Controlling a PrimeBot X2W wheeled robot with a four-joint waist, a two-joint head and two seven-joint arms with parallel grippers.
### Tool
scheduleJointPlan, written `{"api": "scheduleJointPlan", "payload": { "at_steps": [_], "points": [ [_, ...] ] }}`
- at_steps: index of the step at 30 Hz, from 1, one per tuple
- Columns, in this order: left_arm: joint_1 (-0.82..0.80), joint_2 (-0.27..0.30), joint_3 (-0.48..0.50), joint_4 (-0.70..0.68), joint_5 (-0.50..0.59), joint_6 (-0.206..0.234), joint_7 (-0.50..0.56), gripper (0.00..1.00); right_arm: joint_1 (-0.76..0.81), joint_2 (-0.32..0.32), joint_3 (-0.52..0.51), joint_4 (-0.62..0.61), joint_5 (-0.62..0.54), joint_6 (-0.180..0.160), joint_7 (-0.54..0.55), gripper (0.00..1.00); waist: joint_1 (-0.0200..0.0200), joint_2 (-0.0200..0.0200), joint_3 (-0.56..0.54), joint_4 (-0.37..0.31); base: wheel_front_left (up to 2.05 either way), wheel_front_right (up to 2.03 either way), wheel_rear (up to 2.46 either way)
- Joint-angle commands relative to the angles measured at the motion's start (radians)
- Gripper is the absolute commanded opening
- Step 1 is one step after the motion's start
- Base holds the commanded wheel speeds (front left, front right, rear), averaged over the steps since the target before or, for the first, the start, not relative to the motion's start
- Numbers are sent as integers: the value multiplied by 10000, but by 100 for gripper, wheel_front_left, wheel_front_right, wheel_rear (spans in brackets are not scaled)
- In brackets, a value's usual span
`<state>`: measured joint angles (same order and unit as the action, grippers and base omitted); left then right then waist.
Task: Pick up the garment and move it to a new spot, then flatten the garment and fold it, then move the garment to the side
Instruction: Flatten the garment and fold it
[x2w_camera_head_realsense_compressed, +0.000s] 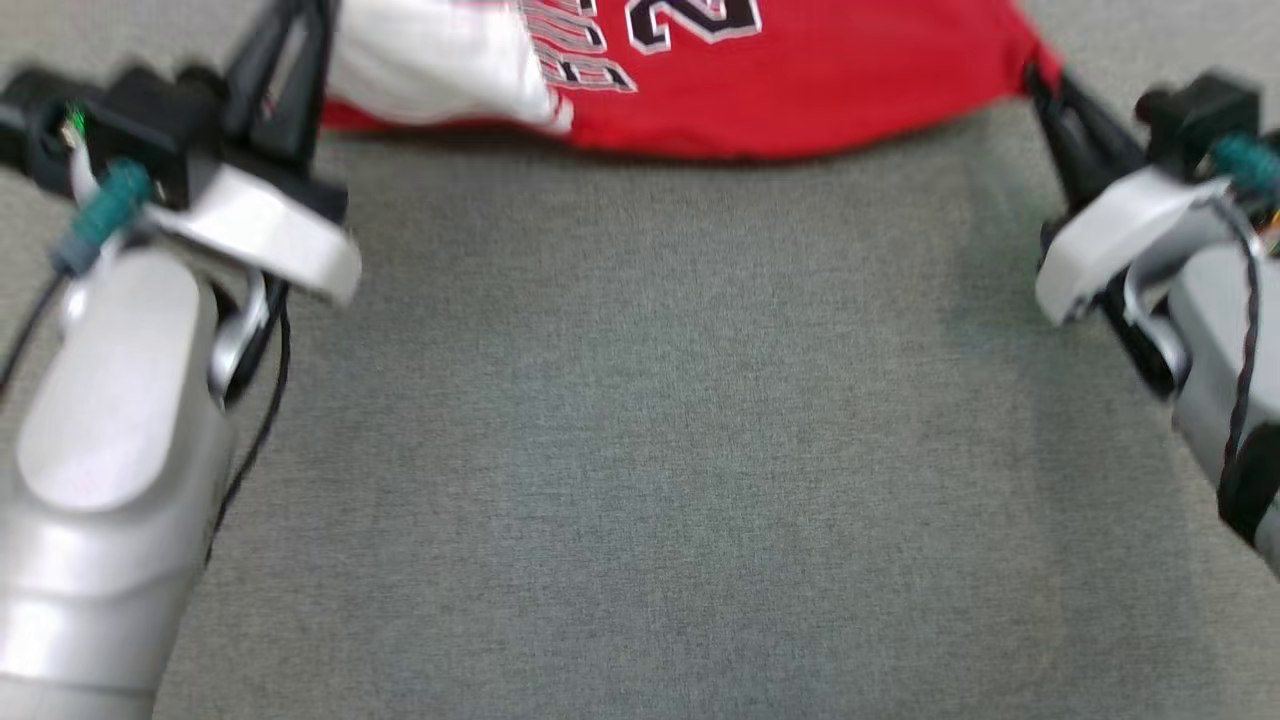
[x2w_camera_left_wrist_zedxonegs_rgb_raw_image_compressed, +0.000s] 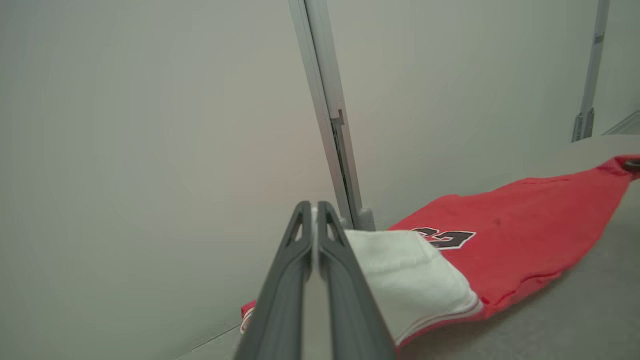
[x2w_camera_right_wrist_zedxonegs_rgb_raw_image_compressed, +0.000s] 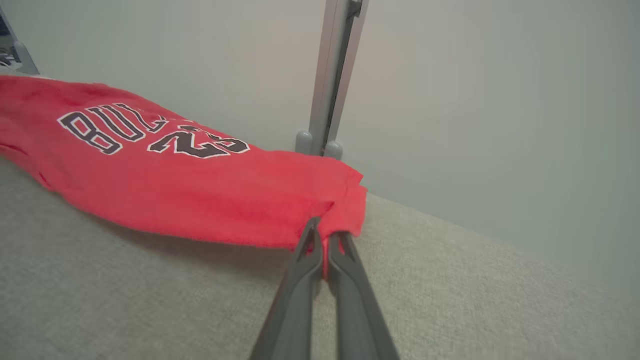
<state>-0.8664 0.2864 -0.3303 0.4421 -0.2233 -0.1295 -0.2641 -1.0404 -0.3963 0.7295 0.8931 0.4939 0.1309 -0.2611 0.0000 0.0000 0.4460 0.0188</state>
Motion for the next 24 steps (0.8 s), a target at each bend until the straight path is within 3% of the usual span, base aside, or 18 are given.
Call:
{"api": "scheduleJointPlan", "payload": {
  "at_steps": [1, 12, 24],
  "points": [
    [530, 224, -226, 66, -132, -14, 4, 0, 342, -152, 371, 171, 314, -6, -32, 0, 0, 0, -738, 101, 0, 0, 0],
    [2289, 1116, -1520, 388, -784, -13, 4, 0, 1440, -590, 2482, 555, 1858, -6, 534, 0, 0, 0, -2216, 218, 0, 0, 0],
    [3767, 2263, -4031, 326, -2152, -14, 14, 0, 2416, -1573, 4768, -211, 3844, -6, 1483, 0, 0, 0, -3595, 382, 0, 0, 0]
  ]
}}
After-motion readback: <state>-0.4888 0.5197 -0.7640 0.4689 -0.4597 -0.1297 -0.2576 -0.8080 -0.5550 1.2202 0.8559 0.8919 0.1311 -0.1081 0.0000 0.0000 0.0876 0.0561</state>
